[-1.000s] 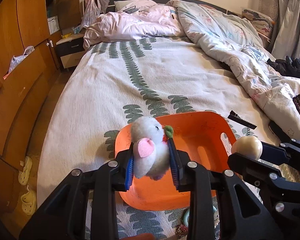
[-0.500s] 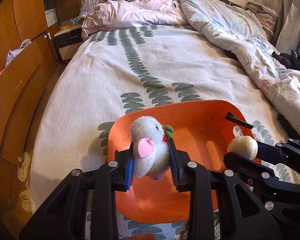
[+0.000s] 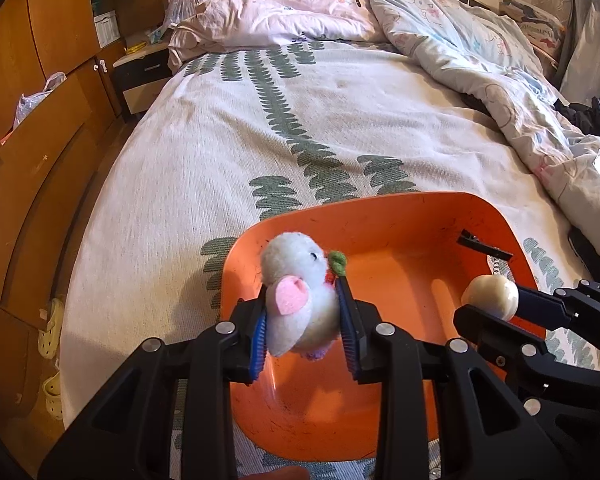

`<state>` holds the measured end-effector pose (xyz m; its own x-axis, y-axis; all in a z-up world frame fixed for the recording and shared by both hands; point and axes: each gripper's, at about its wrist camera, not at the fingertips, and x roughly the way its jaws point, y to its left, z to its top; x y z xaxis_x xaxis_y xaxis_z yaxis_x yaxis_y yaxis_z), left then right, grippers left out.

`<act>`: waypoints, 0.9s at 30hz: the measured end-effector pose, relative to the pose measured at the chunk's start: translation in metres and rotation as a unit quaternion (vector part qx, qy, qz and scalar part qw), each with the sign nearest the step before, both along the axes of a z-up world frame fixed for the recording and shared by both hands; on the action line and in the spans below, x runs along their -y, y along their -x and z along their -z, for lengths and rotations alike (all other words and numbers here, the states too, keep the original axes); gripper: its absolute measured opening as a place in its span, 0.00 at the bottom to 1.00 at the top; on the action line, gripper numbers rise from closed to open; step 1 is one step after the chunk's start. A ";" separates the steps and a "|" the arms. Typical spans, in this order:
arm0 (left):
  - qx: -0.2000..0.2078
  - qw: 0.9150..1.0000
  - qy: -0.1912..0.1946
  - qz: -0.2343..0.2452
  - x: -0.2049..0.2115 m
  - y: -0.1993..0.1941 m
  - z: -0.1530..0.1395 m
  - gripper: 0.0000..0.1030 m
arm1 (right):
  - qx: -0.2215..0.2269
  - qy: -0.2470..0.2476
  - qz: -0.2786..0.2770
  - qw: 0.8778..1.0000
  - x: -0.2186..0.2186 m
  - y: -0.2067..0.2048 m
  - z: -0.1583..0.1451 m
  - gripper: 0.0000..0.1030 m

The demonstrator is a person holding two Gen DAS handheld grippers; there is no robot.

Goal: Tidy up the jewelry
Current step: 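Open left tool to drop the bunny in the basket while right tool releases the bulb ornament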

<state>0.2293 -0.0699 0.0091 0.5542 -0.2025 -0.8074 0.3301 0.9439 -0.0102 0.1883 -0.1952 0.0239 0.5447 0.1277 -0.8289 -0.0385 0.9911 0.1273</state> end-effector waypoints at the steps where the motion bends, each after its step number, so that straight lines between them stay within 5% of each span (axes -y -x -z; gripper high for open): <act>1: 0.001 1.000 0.000 -0.001 -0.001 0.000 0.000 0.32 | -0.001 0.000 0.000 1.000 0.000 -0.001 0.000 0.30; 12: -0.002 1.000 0.004 -0.002 -0.003 -0.003 0.003 0.38 | -0.004 0.009 0.002 1.000 0.001 -0.001 0.004 0.32; 16: -0.001 1.000 0.013 -0.001 -0.004 -0.003 0.001 0.58 | -0.006 0.011 0.003 1.000 0.002 -0.002 0.006 0.32; 27: 0.002 1.000 0.010 -0.001 0.000 -0.002 0.000 0.58 | 0.000 0.015 0.004 1.000 0.003 -0.001 0.004 0.32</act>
<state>0.2310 -0.0700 0.0092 0.5583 -0.2179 -0.8005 0.3282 0.9442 -0.0281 0.1894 -0.1979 0.0200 0.5452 0.0981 -0.8325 -0.0306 0.9948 0.0972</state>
